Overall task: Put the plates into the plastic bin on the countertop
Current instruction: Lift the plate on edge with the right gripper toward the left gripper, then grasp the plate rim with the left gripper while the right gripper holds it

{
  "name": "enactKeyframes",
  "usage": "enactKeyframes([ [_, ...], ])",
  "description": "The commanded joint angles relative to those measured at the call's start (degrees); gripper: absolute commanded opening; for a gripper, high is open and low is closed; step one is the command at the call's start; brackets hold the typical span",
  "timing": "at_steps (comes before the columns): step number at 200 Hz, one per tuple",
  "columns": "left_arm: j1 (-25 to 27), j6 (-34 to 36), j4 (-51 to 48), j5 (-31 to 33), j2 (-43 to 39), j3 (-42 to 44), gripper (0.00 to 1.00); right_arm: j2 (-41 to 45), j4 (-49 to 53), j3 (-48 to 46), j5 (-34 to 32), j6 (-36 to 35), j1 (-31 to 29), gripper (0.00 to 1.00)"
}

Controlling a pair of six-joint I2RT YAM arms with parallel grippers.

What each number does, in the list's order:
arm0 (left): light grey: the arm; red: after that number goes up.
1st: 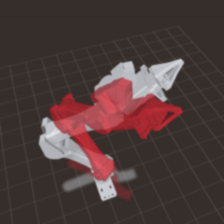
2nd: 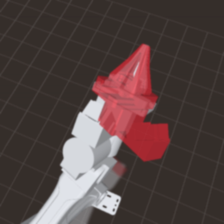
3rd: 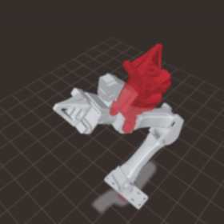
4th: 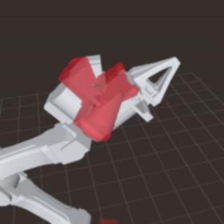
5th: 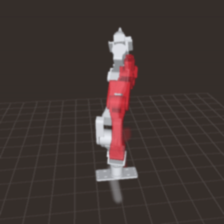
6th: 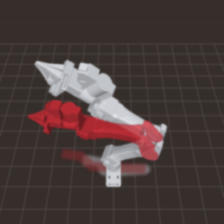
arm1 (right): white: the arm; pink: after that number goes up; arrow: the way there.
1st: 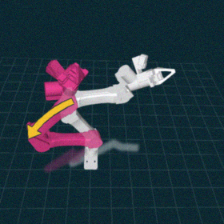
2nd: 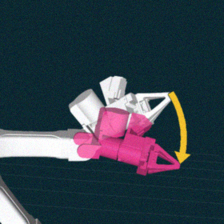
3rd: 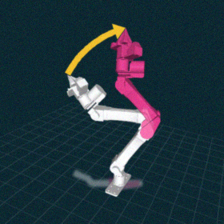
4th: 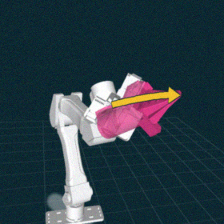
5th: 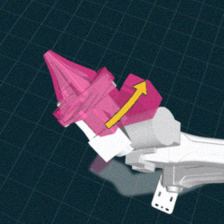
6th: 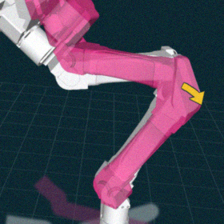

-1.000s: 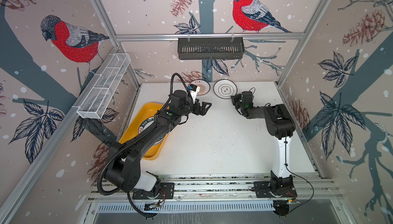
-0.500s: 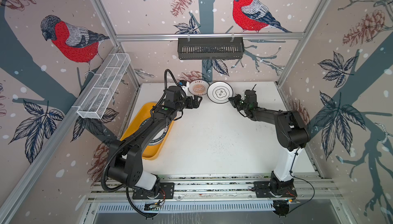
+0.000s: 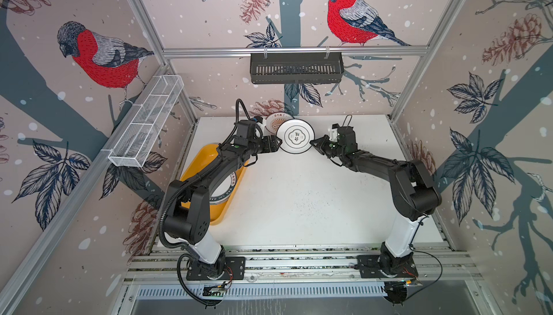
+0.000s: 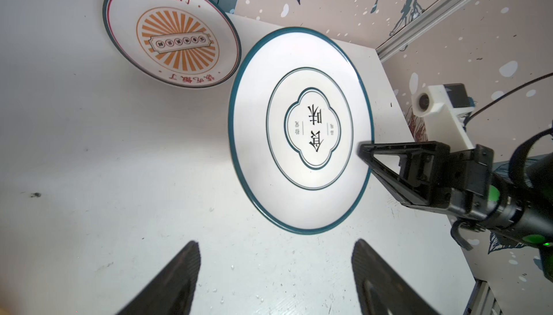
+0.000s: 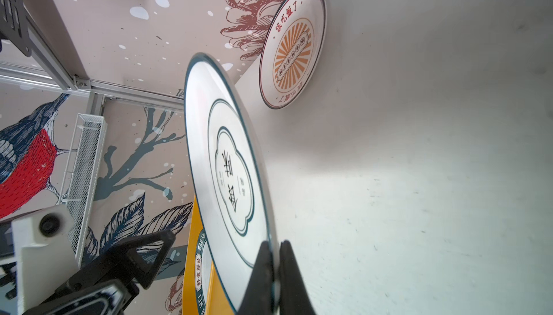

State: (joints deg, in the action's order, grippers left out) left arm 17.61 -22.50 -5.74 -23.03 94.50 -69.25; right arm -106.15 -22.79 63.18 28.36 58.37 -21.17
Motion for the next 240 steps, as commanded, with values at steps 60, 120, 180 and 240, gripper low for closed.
enactKeyframes([
  [60, -3.09, -3.53, 2.25, -6.27, 2.41, 0.16, 0.63, 2.12, -3.50, 1.42, 3.45, -0.45, -2.21, 0.05],
  [120, -4.33, -5.64, 5.73, -10.97, 2.62, 1.28, 0.52, 2.85, -3.75, 0.90, 3.64, -0.55, -3.22, 0.05],
  [180, -6.19, -9.27, 10.46, -15.34, 2.55, 3.14, 0.27, 3.55, -3.93, 0.19, 3.28, -0.54, -3.32, 0.05],
  [240, -6.52, -10.41, 12.33, -16.77, 2.14, 3.86, 0.06, 3.48, -4.24, -0.03, 3.20, -0.58, -3.36, 0.06],
])
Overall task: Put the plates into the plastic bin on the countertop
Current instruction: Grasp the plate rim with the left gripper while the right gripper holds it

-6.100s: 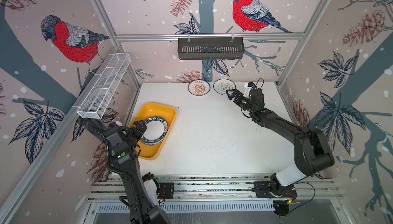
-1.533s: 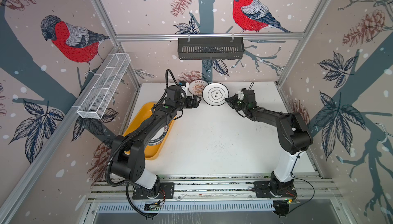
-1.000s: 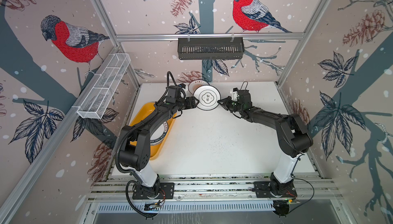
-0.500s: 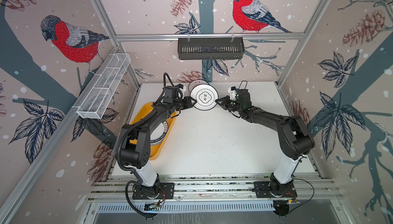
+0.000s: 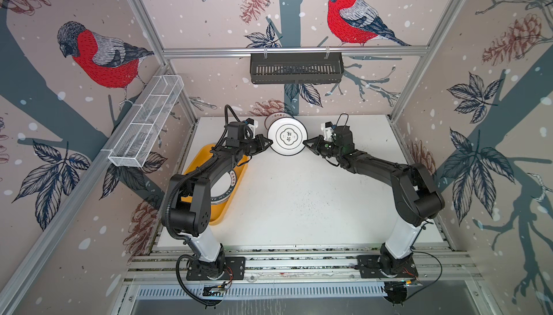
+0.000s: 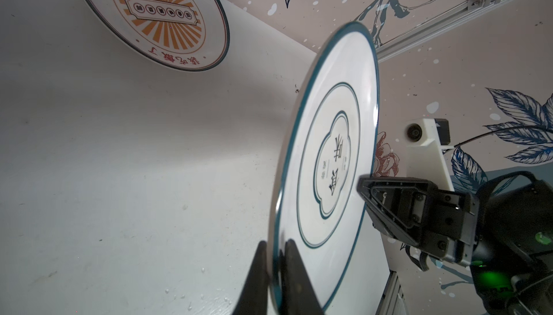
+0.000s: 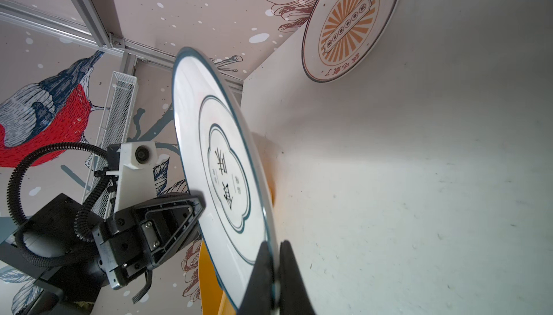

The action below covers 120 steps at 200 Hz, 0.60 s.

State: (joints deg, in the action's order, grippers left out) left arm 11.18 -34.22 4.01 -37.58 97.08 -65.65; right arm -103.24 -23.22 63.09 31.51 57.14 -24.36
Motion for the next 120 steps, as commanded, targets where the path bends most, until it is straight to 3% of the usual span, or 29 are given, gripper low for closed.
enactKeyframes([
  [1, -0.10, 1.28, 2.62, -2.18, -0.46, 0.21, 0.06, 0.58, -3.83, 0.04, 0.05, 0.62, -0.12, 0.06],
  [53, -0.20, 0.73, 3.10, -2.61, -0.56, 0.39, 0.00, 0.66, -4.11, -0.42, -0.82, 0.49, -0.10, 0.21],
  [120, -0.85, 0.00, 3.82, -3.24, -0.63, 0.65, 0.00, 1.25, -1.46, -0.16, -2.84, -1.50, -0.02, 0.55],
])
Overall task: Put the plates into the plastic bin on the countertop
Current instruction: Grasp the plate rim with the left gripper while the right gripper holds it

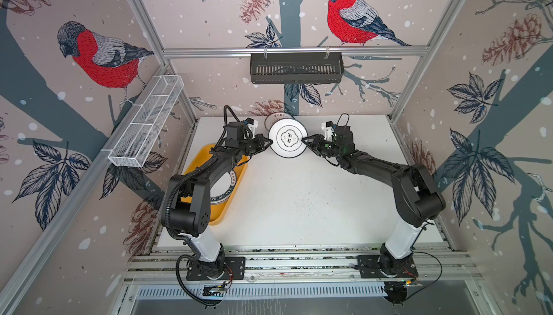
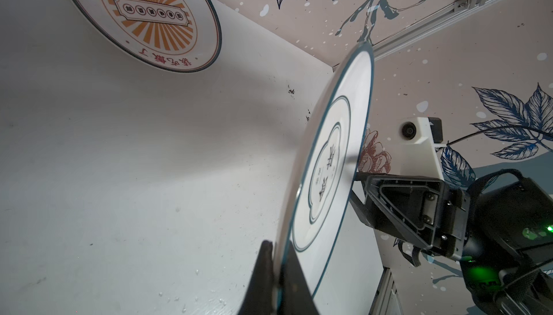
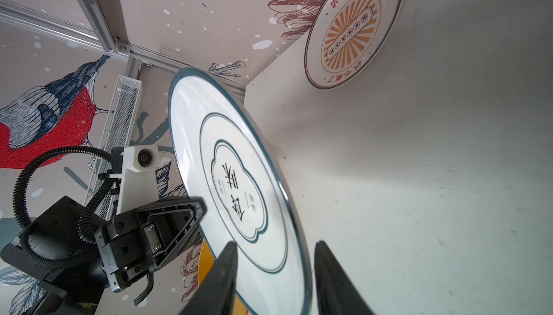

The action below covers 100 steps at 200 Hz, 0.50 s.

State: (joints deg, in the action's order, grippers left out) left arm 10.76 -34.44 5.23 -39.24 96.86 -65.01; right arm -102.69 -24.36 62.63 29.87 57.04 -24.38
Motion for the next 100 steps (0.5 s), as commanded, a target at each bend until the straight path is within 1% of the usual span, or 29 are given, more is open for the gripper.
enactKeyframes([
  [1, -0.46, 0.23, 2.59, -1.60, -0.43, 0.00, 0.00, 0.72, -0.33, 0.30, -1.25, -1.39, 0.02, 0.55],
  [22, -0.90, -0.17, 2.93, -1.63, -0.60, 0.15, 0.00, 1.34, 0.70, 0.15, -2.09, -2.38, -0.03, 0.69],
  [38, -1.09, -0.41, 3.12, -1.76, -0.74, 0.32, 0.00, 2.14, 1.06, -0.18, -2.68, -3.29, -0.03, 0.84],
  [53, -1.25, -0.49, 3.25, -1.72, -0.83, 0.38, 0.00, 3.03, 1.37, -0.40, -3.29, -4.16, -0.05, 0.92],
  [59, -1.27, -0.59, 3.24, -1.67, -0.96, 0.49, 0.00, 3.32, 1.46, -0.40, -3.56, -4.57, 0.00, 1.00],
  [100, -1.72, -0.55, 3.17, -1.71, -1.43, 0.43, 0.00, 5.77, 0.63, -1.52, -4.78, -5.58, 0.71, 0.99],
])
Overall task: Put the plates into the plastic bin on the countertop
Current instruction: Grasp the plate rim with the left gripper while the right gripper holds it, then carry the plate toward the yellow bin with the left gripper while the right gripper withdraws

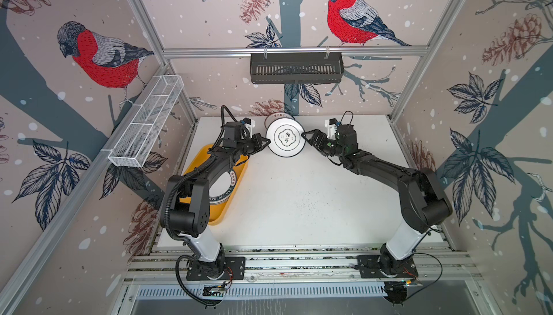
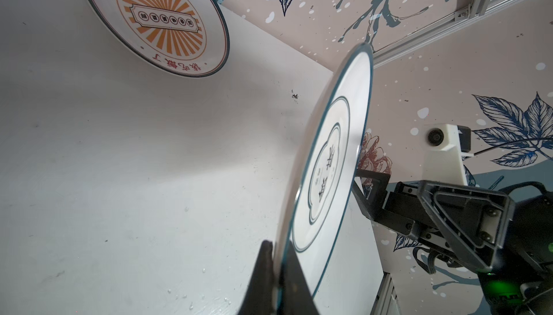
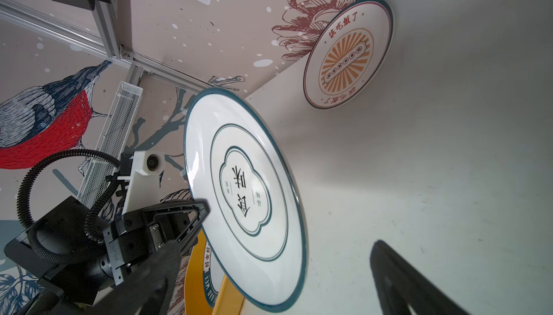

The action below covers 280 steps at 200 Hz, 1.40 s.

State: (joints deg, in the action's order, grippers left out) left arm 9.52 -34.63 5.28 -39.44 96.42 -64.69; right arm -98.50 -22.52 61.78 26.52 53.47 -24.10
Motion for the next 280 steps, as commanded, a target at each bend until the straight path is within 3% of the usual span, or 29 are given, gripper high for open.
enactKeyframes([
  [1, -0.47, -0.35, 3.14, -1.52, -1.03, 0.05, 0.00, 1.65, -1.20, -0.72, -1.50, -2.03, 0.44, 0.99],
  [108, -2.11, -1.07, 3.70, -1.44, -2.30, 0.37, 0.00, 15.47, 4.74, -7.67, -8.68, -6.32, 5.57, 0.99],
  [182, -2.84, -2.79, 4.04, -0.25, -3.77, 0.44, 0.00, 18.89, 3.75, -11.61, -10.04, -5.96, 8.50, 0.99],
  [280, -8.71, -9.61, 7.26, 0.29, -17.48, 13.73, 0.00, 17.98, 2.52, -12.12, -10.44, -5.97, 10.04, 1.00],
])
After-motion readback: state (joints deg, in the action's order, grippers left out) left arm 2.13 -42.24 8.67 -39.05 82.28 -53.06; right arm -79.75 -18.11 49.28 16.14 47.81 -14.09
